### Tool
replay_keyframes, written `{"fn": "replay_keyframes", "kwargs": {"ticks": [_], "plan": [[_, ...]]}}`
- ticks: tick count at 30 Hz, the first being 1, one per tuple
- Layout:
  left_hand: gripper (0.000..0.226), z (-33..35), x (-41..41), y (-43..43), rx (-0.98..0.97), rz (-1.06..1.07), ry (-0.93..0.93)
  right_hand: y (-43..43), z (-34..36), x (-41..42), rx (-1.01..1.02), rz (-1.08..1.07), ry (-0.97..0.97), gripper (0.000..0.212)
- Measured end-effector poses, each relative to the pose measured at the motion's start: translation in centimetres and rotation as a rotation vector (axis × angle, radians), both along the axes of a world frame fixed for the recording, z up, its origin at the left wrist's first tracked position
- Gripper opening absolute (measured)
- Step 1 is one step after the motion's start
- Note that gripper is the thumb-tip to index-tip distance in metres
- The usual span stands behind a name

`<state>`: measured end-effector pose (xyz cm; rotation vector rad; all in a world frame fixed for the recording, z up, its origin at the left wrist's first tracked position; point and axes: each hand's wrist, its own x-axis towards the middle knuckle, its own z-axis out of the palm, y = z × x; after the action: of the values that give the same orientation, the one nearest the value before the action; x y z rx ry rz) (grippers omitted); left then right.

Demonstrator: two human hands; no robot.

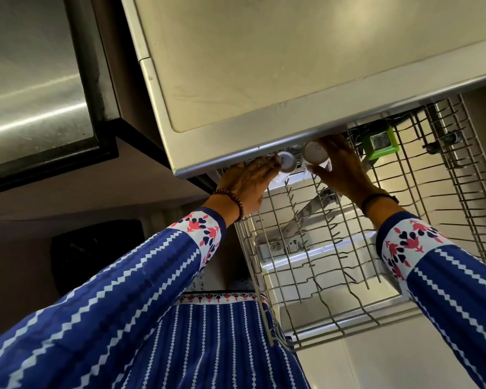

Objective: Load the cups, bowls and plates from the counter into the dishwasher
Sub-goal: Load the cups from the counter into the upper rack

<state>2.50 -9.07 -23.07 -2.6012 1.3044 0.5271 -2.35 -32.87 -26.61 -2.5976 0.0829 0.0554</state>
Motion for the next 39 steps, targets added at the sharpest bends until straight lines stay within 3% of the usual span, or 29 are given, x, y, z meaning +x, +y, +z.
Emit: {"fn": "replay_keyframes", "kwargs": {"ticks": [11, 15, 19, 21, 26, 31, 39], "plan": [[0.08, -0.1, 0.2, 0.0, 0.019, -0.009, 0.022, 0.3, -0.8, -1.4, 0.048, -0.075, 0.096, 0.076], [0.079, 0.3, 0.1, -0.4, -0.002, 0.049, 0.113, 1.4, -0.2, -2.9, -0.014, -0.136, 0.101, 0.067], [0.07, 2.5, -0.3, -0.1, -0.037, 0.087, 0.179, 4.1, 2.6, -4.0, -0.065, -0.198, 0.256, 0.056], [0.069, 3.8, -0.7, 0.4, -0.084, 0.138, 0.21, 5.7, 4.5, -5.1, -0.038, -0.18, 0.304, 0.047], [0.061, 9.3, -2.5, 2.7, -0.224, 0.192, 0.194, 10.1, 10.0, -6.6, 0.141, -0.178, 0.145, 0.033], [0.047, 14.5, -4.4, 7.1, -0.519, 0.193, 0.171, 14.4, 16.3, -6.7, 0.182, -0.113, 0.047, 0.025], [0.035, 20.4, -4.8, 13.8, -0.796, 0.291, -0.028, 19.9, 25.1, -4.7, 0.219, 0.03, -0.054, 0.02]]}}
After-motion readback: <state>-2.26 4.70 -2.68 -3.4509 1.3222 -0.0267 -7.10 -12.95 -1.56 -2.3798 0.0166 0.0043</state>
